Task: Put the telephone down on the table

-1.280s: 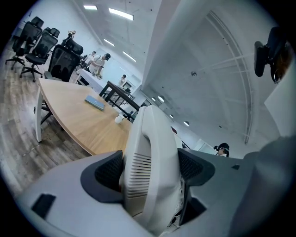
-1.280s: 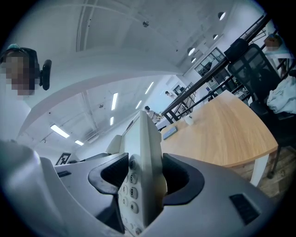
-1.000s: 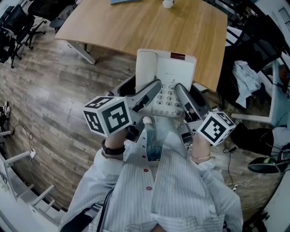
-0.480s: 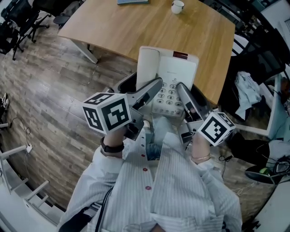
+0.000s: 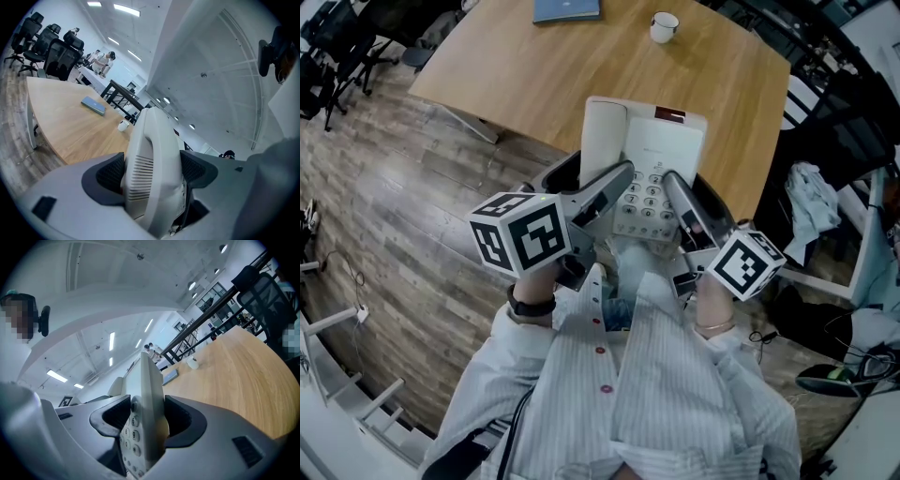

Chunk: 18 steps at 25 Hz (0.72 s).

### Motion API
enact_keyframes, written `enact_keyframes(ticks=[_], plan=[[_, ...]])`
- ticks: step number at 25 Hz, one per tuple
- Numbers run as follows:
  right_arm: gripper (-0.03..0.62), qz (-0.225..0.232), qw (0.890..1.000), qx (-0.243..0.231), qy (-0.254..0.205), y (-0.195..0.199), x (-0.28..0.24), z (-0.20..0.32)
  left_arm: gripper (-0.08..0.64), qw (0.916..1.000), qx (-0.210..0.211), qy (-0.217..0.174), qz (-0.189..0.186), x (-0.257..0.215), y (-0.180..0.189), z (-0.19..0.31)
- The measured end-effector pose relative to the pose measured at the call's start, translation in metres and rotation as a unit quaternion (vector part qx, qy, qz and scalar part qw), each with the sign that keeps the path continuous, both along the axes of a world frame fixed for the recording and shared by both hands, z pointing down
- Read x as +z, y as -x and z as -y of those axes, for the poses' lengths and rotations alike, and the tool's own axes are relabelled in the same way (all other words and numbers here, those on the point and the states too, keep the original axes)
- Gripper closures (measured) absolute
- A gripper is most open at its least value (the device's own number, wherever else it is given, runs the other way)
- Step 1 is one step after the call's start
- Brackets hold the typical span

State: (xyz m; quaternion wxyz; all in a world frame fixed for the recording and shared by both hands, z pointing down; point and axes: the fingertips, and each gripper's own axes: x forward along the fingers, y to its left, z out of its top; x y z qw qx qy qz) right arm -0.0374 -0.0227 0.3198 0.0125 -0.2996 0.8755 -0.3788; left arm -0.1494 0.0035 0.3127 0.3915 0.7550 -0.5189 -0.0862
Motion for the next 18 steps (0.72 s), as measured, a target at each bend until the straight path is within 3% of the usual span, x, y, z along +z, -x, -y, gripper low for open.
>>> enact_keyframes(ticks=[18], plan=[[0.351, 0.019, 1.000, 0.010, 0.011, -0.030, -0.022, 0.132, 0.186, 0.9998, 0.008, 0.006, 0.016, -0.028, -0.029, 0.133]])
